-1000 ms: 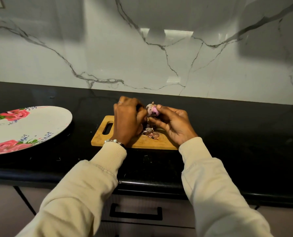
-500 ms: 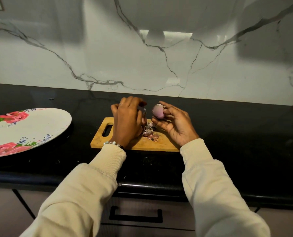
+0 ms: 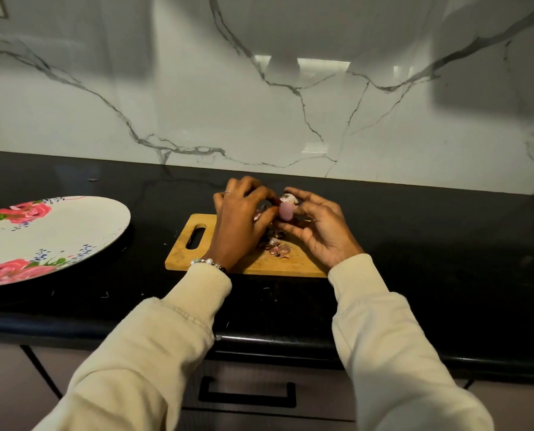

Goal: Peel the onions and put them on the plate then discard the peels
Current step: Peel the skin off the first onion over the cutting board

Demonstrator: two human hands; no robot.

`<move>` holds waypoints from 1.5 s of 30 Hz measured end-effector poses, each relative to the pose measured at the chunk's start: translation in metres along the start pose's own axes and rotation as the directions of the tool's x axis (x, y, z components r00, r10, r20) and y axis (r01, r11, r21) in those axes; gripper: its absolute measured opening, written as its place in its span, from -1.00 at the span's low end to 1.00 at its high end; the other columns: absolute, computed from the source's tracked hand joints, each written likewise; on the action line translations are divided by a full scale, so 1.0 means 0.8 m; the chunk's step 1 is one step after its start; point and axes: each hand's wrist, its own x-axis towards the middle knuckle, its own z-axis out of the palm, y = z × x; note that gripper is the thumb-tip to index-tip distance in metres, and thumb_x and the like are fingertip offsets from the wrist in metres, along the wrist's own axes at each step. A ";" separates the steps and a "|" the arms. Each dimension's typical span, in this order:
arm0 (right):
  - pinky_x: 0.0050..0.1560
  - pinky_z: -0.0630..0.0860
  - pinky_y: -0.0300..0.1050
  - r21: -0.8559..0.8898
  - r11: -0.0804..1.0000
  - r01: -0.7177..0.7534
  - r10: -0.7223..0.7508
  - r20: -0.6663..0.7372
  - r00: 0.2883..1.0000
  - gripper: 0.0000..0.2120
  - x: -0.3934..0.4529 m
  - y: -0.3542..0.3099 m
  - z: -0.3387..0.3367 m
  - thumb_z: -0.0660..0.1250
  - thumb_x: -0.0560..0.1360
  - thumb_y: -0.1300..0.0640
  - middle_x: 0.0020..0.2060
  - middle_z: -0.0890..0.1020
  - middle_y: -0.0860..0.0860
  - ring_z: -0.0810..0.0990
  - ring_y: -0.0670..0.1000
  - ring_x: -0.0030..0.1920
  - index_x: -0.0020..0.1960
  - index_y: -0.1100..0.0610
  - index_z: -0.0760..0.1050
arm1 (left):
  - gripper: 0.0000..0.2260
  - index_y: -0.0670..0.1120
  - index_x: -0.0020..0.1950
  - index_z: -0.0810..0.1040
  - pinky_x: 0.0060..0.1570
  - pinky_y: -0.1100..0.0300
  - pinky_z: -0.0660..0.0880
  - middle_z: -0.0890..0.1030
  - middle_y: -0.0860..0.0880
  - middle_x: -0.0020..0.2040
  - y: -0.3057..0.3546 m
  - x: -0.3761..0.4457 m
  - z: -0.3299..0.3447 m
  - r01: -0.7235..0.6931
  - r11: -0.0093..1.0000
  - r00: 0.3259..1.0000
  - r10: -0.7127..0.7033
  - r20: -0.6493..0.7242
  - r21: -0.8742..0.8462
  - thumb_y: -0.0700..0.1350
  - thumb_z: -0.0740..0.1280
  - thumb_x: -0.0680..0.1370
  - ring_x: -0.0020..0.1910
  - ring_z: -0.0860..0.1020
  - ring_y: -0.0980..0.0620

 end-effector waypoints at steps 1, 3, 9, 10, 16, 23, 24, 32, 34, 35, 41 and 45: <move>-0.03 0.67 0.04 -0.006 1.000 0.001 -0.001 0.001 1.000 -0.66 0.000 0.000 0.000 0.18 0.52 0.48 0.04 0.62 0.28 0.67 0.15 -0.03 0.20 0.28 0.56 | -0.88 -0.06 0.03 0.64 0.00 0.08 0.15 0.54 -0.07 0.08 0.000 0.000 0.001 0.006 1.000 1.000 -0.006 0.001 -0.002 -0.10 0.42 0.51 0.12 0.43 -0.07; -0.05 0.68 0.02 -0.018 1.000 0.004 -0.004 0.003 1.000 -0.67 0.000 0.000 0.000 0.18 0.53 0.48 0.02 0.63 0.25 0.68 0.13 -0.05 0.21 0.28 0.56 | -0.88 -0.07 0.01 0.65 0.01 0.09 0.15 0.53 -0.07 0.10 0.000 0.001 0.000 0.024 1.000 1.000 -0.024 0.000 -0.017 -0.10 0.44 0.50 0.15 0.41 -0.07; -0.17 0.66 -0.10 -0.094 0.996 -0.011 0.012 0.002 1.000 -0.70 0.000 0.002 0.000 0.21 0.56 0.46 0.11 0.63 0.25 0.71 0.06 -0.09 0.19 0.24 0.58 | -0.88 -0.09 -0.06 0.67 0.04 0.09 0.19 0.52 -0.08 0.13 0.000 0.000 -0.002 0.045 0.995 0.999 -0.045 0.006 -0.084 -0.09 0.47 0.45 0.17 0.35 -0.02; -0.19 0.66 -0.11 -0.104 0.994 -0.012 0.013 0.005 1.000 -0.70 -0.001 0.002 0.000 0.21 0.56 0.46 0.12 0.62 0.26 0.70 0.06 -0.10 0.20 0.24 0.58 | -0.88 -0.08 -0.08 0.67 0.04 0.07 0.21 0.51 -0.09 0.14 0.000 0.000 -0.002 0.052 0.994 0.999 -0.051 0.009 -0.095 -0.08 0.48 0.44 0.17 0.32 0.01; -0.18 0.67 -0.13 -0.143 0.990 -0.009 0.012 0.020 1.000 -0.69 -0.004 0.003 0.002 0.25 0.54 0.49 0.06 0.64 0.20 0.72 0.01 -0.16 0.16 0.21 0.59 | -0.94 -0.03 -0.14 0.68 0.15 0.05 0.19 0.38 -0.05 0.30 0.002 0.000 -0.006 0.126 0.985 0.991 -0.122 0.046 -0.116 -0.07 0.48 0.43 0.28 0.20 0.01; -0.24 0.65 -0.18 -0.170 0.985 0.002 0.005 0.043 0.999 -0.71 -0.006 0.003 0.003 0.26 0.53 0.49 0.01 0.65 0.18 0.72 -0.02 -0.20 0.11 0.21 0.60 | -0.95 -0.01 -0.15 0.64 0.18 0.06 0.11 0.27 -0.04 0.40 0.002 0.000 -0.009 0.145 0.985 0.983 -0.132 0.128 -0.097 -0.06 0.46 0.44 0.36 0.15 -0.07; -0.24 0.65 -0.18 -0.173 0.985 0.005 0.003 0.042 0.999 -0.71 -0.005 0.004 0.003 0.27 0.53 0.49 0.00 0.66 0.17 0.72 -0.02 -0.20 0.10 0.21 0.60 | -0.93 -0.03 -0.14 0.64 0.18 0.05 0.11 0.26 -0.04 0.41 0.002 0.000 -0.009 0.143 0.985 0.982 -0.129 0.137 -0.093 -0.06 0.46 0.44 0.36 0.15 -0.08; -0.18 0.67 -0.12 -0.140 0.990 0.007 -0.007 0.003 1.000 -0.74 -0.003 0.006 0.002 0.32 0.51 0.46 -0.02 0.68 0.21 0.71 -0.01 -0.20 0.14 0.25 0.60 | -0.89 -0.10 -0.09 0.61 0.14 0.06 0.08 0.25 -0.08 0.43 0.007 -0.002 -0.007 0.110 0.993 0.987 -0.104 0.122 -0.042 -0.08 0.42 0.47 0.36 0.14 -0.11; -0.20 0.67 -0.13 -0.125 0.992 0.009 -0.009 -0.002 1.000 -0.73 -0.003 0.005 0.002 0.32 0.50 0.47 -0.02 0.68 0.21 0.72 0.01 -0.19 0.14 0.26 0.60 | -0.88 -0.11 -0.08 0.60 0.15 0.07 0.08 0.24 -0.08 0.43 0.006 -0.001 -0.006 0.110 0.993 0.987 -0.105 0.122 -0.040 -0.07 0.41 0.47 0.36 0.13 -0.09; -0.20 0.67 -0.13 -0.119 0.993 0.009 -0.009 -0.003 1.000 -0.73 -0.004 0.005 0.003 0.33 0.50 0.47 -0.02 0.69 0.20 0.72 0.01 -0.19 0.14 0.26 0.60 | -0.88 -0.11 -0.08 0.60 0.15 0.06 0.08 0.24 -0.07 0.43 0.006 -0.001 -0.006 0.109 0.993 0.987 -0.103 0.124 -0.044 -0.07 0.40 0.47 0.36 0.13 -0.09; -0.17 0.68 -0.04 -0.028 0.999 0.019 -0.020 -0.040 0.999 -0.73 -0.001 0.004 -0.001 0.31 0.51 0.47 0.03 0.65 0.27 0.72 0.15 -0.08 0.19 0.35 0.54 | -0.81 -0.08 -0.14 0.57 0.14 0.05 0.09 0.27 -0.06 0.41 0.007 -0.002 -0.009 0.115 0.990 0.984 -0.103 0.144 -0.079 0.03 0.32 0.42 0.35 0.14 -0.08; -0.05 0.67 0.08 -0.016 1.000 0.026 -0.027 -0.023 0.999 -0.72 0.001 0.005 -0.004 0.29 0.51 0.47 0.09 0.63 0.29 0.69 0.23 0.03 0.21 0.37 0.52 | -0.89 -0.04 -0.14 0.61 0.19 -0.03 0.18 0.38 -0.06 0.35 0.005 -0.001 -0.010 0.131 0.986 0.990 -0.126 0.057 -0.103 0.00 0.40 0.46 0.33 0.21 -0.11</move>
